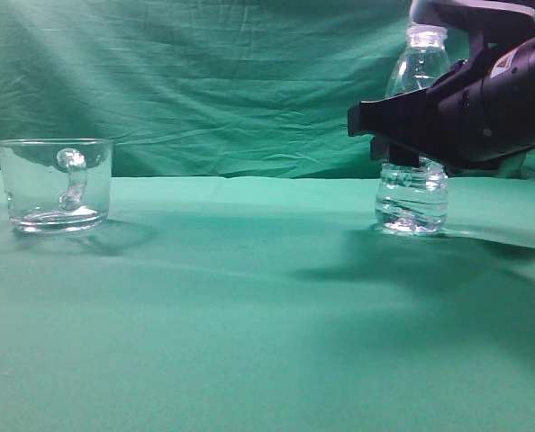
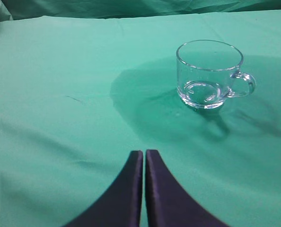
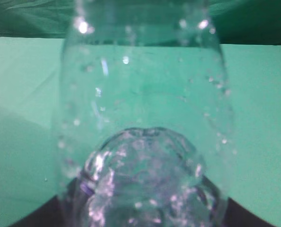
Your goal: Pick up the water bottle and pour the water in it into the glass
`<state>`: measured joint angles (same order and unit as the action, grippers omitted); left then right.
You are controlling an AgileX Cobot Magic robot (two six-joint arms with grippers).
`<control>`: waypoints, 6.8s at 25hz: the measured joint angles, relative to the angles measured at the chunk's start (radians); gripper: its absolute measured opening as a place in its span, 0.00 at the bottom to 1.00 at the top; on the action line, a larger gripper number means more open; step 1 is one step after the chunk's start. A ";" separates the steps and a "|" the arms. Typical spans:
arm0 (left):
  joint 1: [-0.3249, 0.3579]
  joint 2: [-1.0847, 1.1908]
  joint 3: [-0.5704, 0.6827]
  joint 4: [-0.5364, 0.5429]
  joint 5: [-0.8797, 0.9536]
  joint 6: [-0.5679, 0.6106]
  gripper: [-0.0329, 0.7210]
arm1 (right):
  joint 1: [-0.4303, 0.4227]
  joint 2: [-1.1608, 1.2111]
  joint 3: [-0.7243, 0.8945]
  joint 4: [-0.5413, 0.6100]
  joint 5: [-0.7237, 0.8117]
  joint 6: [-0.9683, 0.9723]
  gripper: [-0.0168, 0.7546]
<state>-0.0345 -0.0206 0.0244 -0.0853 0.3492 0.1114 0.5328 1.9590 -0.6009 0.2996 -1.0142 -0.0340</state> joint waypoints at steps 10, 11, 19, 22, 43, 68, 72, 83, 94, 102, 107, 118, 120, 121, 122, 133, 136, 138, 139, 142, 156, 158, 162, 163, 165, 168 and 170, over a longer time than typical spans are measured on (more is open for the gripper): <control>0.000 0.000 0.000 0.000 0.000 0.000 0.04 | 0.000 -0.023 -0.006 -0.055 0.049 -0.083 0.46; 0.000 0.000 0.000 0.000 0.000 0.000 0.04 | 0.000 -0.040 -0.013 -0.076 0.086 -0.084 0.46; 0.000 0.000 0.000 0.000 0.000 0.000 0.04 | 0.000 -0.209 -0.203 -0.252 0.546 -0.090 0.46; 0.000 0.000 0.000 0.000 0.000 0.000 0.04 | 0.004 -0.215 -0.307 -0.317 0.748 -0.090 0.46; 0.000 0.000 0.000 0.000 0.000 0.000 0.04 | 0.216 0.078 -1.007 -0.512 1.426 -0.399 0.46; 0.000 0.000 0.000 0.000 0.000 0.000 0.04 | 0.278 0.254 -1.154 -1.104 1.488 -0.382 0.46; 0.000 0.000 0.000 0.000 0.000 0.000 0.04 | 0.278 0.255 -1.154 -1.208 1.488 -0.382 0.46; 0.000 0.000 0.000 0.000 0.000 0.000 0.04 | 0.278 0.255 -1.154 -1.404 1.476 -0.382 0.46; 0.000 0.000 0.000 0.000 0.000 0.000 0.04 | 0.278 0.255 -1.154 -1.473 1.465 -0.336 0.46; 0.000 0.000 0.000 0.000 0.000 0.000 0.04 | 0.278 0.255 -1.154 -1.475 1.463 -0.261 0.43; 0.000 0.000 0.000 0.000 0.000 0.000 0.04 | 0.278 0.255 -1.154 -1.440 1.463 -0.131 0.43; 0.000 0.000 0.000 0.000 0.000 0.000 0.04 | 0.278 0.238 -1.154 -1.143 1.547 0.134 0.43; 0.000 0.000 0.000 0.000 0.000 0.000 0.04 | 0.278 0.206 -1.154 -1.109 1.568 0.230 0.43; 0.000 0.000 0.000 0.000 0.000 0.000 0.04 | 0.273 0.185 -1.154 -1.077 1.570 0.268 0.43; 0.000 0.000 0.000 0.000 0.000 0.000 0.04 | 0.267 0.162 -1.154 -1.038 1.570 0.292 0.43; 0.000 0.000 0.000 0.000 0.000 0.000 0.04 | 0.100 -0.124 -0.784 -0.849 1.237 0.410 0.43; 0.000 0.000 0.000 0.000 0.000 0.000 0.04 | 0.023 -0.226 -0.614 -0.849 1.064 0.449 0.43; 0.000 0.000 0.000 0.000 0.000 0.000 0.04 | -0.036 -0.280 -0.508 -0.853 0.941 0.458 0.43; 0.000 0.000 0.000 0.000 0.000 0.000 0.04 | -0.063 -0.298 -0.464 -0.854 0.886 0.463 0.43; 0.000 0.000 0.000 0.000 0.000 0.000 0.04 | -0.156 -0.318 -0.320 -0.863 0.674 0.468 0.43; 0.000 0.000 0.000 0.000 0.000 0.000 0.04 | -0.346 -0.190 -0.024 -0.878 0.224 0.308 0.43; 0.000 0.000 0.000 0.000 0.000 0.000 0.04 | -0.346 -0.152 -0.024 -0.875 0.197 0.288 0.43; 0.000 0.000 0.000 0.000 0.000 0.000 0.04 | -0.346 -0.064 -0.024 -0.868 0.081 0.278 0.43; 0.000 0.000 0.000 0.000 0.000 0.000 0.04 | -0.346 -0.042 -0.024 -0.861 0.046 0.276 0.43; 0.000 0.000 0.000 0.000 0.000 0.000 0.04 | -0.346 -0.007 -0.024 -0.843 -0.004 0.276 0.43; 0.000 0.000 0.000 0.000 0.000 0.000 0.04 | -0.346 0.019 -0.026 -0.824 -0.040 0.276 0.43; 0.000 0.000 0.000 0.000 0.000 0.000 0.04 | -0.346 0.020 -0.026 -0.819 -0.047 0.276 0.55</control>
<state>-0.0345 -0.0206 0.0244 -0.0853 0.3492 0.1114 0.1864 1.9794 -0.6267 -0.5197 -1.0610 0.2425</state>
